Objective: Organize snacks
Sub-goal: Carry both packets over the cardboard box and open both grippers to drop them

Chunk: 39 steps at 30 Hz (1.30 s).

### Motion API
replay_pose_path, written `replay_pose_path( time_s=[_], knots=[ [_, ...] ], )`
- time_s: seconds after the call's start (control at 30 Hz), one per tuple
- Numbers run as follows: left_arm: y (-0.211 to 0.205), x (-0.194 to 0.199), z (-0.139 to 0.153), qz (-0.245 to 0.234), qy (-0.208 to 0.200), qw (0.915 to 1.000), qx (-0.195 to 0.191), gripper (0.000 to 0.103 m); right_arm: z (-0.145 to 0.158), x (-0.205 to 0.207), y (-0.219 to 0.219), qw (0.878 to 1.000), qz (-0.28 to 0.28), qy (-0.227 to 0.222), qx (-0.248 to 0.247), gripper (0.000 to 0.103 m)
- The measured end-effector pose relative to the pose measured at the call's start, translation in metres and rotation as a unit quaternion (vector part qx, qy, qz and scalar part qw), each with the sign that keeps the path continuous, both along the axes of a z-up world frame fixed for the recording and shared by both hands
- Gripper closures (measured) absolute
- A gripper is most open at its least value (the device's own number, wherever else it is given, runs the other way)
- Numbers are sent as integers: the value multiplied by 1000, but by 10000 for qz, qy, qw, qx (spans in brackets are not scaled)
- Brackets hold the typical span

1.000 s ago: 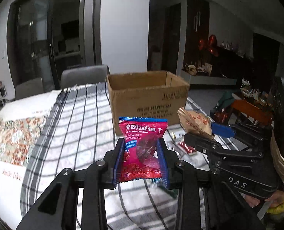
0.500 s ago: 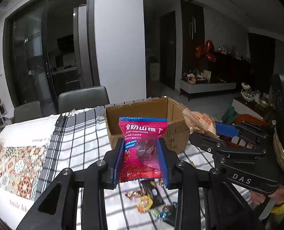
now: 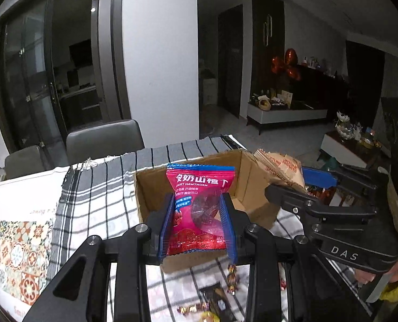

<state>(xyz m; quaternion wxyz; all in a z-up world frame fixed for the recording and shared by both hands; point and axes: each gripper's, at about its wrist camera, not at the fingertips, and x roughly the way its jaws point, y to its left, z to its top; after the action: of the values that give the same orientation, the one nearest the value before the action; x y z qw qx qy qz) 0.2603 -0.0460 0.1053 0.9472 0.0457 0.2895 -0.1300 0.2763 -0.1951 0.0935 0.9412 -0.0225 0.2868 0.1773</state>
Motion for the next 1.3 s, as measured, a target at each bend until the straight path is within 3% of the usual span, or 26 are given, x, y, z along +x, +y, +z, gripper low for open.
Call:
replay_pose_path(
  time_s=[0.43, 0.5, 0.57, 0.63, 0.73, 0.83, 1.3],
  knots=[
    [2, 68, -20, 177, 404, 9990, -104, 68, -19, 69, -5, 9990, -140, 434, -5, 54],
    [2, 73, -23, 196, 451, 9987, -112, 59, -21, 75, -4, 9987, -157, 485, -19, 50],
    [4, 77, -24, 245, 456, 9986, -114, 42, -23, 78, -5, 9983, -273, 518, -20, 36],
    [6, 78, -24, 319, 450, 9984, -98, 42, -23, 78, -5, 9981, -338, 509, -50, 36],
    [6, 70, -25, 301, 454, 9985, -75, 41, -23, 71, -6, 9982, -378, 450, -103, 36],
    [4, 56, -22, 323, 332, 9989, 49, 33, -19, 57, -7, 9988, -352, 304, -119, 36],
    [-2, -22, 3, 465, -256, 9983, 232, 34, -2, -15, -19, 9989, -441, -101, 106, 36]
  ],
)
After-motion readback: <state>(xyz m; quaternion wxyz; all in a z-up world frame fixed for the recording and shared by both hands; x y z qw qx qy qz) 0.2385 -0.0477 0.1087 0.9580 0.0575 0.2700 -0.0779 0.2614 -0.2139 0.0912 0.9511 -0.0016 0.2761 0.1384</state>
